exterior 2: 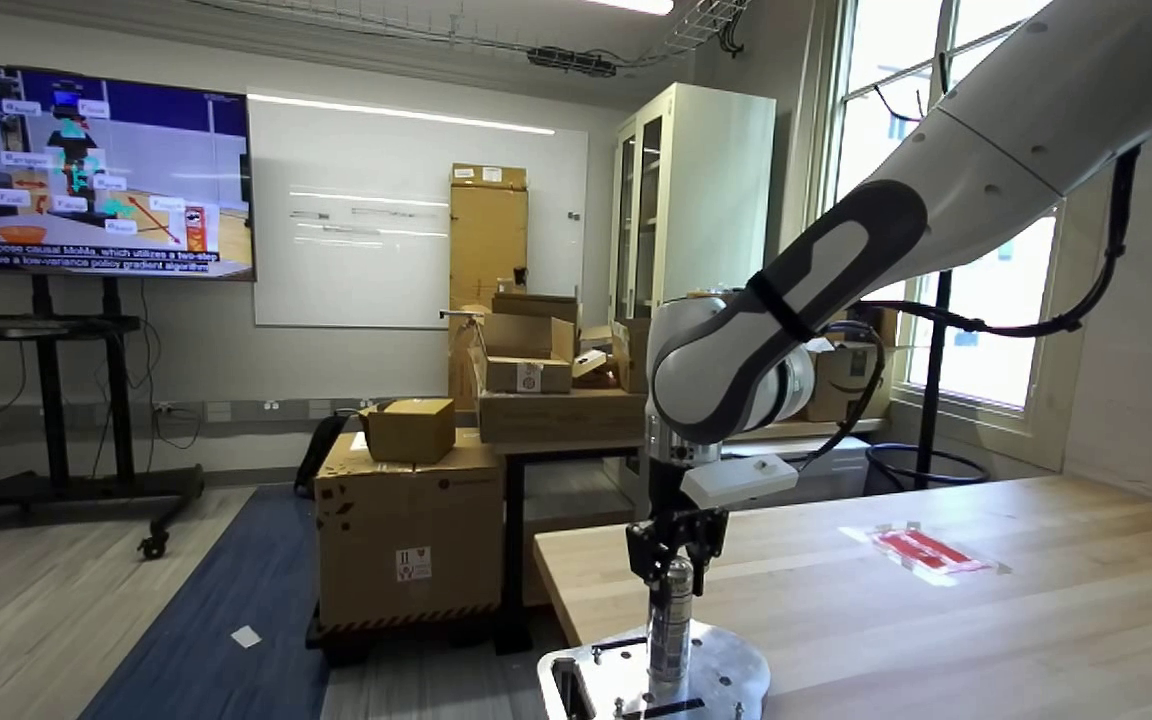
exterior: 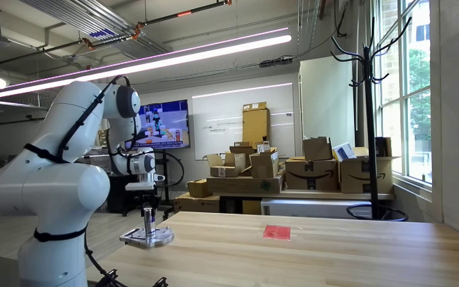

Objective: Put the can on the silver object

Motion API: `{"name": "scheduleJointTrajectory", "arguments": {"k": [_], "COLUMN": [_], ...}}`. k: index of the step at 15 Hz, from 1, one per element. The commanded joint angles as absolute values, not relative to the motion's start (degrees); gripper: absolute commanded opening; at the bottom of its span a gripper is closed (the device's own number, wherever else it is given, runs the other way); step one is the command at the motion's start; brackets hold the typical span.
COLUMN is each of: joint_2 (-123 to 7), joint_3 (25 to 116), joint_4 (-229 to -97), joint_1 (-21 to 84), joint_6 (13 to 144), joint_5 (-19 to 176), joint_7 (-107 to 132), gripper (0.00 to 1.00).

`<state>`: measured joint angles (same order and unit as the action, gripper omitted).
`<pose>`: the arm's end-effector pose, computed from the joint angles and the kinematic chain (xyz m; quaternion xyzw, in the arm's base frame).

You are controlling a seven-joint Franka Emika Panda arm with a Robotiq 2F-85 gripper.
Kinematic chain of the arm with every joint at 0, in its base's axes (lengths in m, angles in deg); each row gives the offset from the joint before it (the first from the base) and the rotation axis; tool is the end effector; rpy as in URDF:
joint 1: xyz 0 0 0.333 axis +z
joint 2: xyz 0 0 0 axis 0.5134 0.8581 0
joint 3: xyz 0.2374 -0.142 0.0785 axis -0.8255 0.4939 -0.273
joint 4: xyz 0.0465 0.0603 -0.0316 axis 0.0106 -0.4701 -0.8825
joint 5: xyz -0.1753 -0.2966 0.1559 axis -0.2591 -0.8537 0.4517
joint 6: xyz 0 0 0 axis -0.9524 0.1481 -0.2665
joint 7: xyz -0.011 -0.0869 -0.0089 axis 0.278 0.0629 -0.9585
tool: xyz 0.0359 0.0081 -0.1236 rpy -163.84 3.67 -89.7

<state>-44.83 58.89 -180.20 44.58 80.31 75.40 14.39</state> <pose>0.5606 0.2156 0.1894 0.9875 0.1566 -0.0182 0.0051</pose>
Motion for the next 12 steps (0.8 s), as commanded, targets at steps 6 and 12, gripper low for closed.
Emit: {"name": "scheduleJointTrajectory", "arguments": {"k": [6,12], "joint_2": [-44.1,-47.37], "joint_3": [58.84,58.8], "joint_4": [-178.31,-180.24], "joint_1": [44.45,44.15], "joint_6": [78.54,76.34], "joint_5": [76.86,77.86], "joint_7": [14.01,14.19], "gripper": [0.85,1.0]}}
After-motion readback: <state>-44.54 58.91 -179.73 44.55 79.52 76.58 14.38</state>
